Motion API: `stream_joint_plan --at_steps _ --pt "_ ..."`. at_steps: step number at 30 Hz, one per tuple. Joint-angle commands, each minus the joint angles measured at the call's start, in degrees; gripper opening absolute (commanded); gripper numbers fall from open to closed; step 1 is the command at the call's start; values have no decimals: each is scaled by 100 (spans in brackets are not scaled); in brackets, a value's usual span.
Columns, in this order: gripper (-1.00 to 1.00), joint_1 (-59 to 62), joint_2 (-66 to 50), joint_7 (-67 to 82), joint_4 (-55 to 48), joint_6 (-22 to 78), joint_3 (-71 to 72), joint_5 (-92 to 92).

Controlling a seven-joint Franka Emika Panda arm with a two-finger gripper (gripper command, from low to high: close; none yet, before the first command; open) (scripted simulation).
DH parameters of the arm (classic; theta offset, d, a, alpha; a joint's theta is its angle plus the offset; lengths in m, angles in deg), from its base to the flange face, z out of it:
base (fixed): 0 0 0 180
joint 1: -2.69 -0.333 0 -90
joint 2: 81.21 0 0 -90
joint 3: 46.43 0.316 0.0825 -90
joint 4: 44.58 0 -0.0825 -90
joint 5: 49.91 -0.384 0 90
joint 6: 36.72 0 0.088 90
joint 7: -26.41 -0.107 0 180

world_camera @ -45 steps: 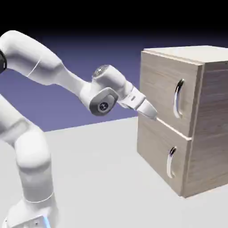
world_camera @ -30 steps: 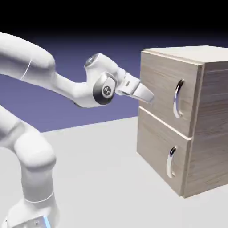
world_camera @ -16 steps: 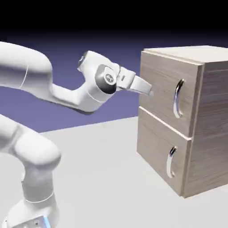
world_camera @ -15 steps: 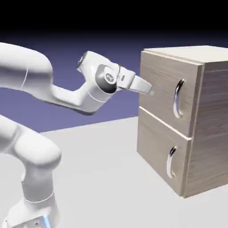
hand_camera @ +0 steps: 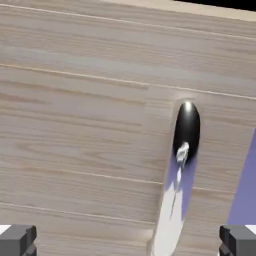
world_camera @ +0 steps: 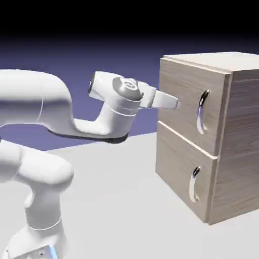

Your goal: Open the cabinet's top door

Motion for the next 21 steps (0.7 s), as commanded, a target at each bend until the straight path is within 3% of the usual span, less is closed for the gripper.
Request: stream_joint_plan --at_steps 1,21 --pt "100 -90 50 -169 -23 32 -101 250" --pt "100 -1767 971 -3310 -454 623 -1986 4888"
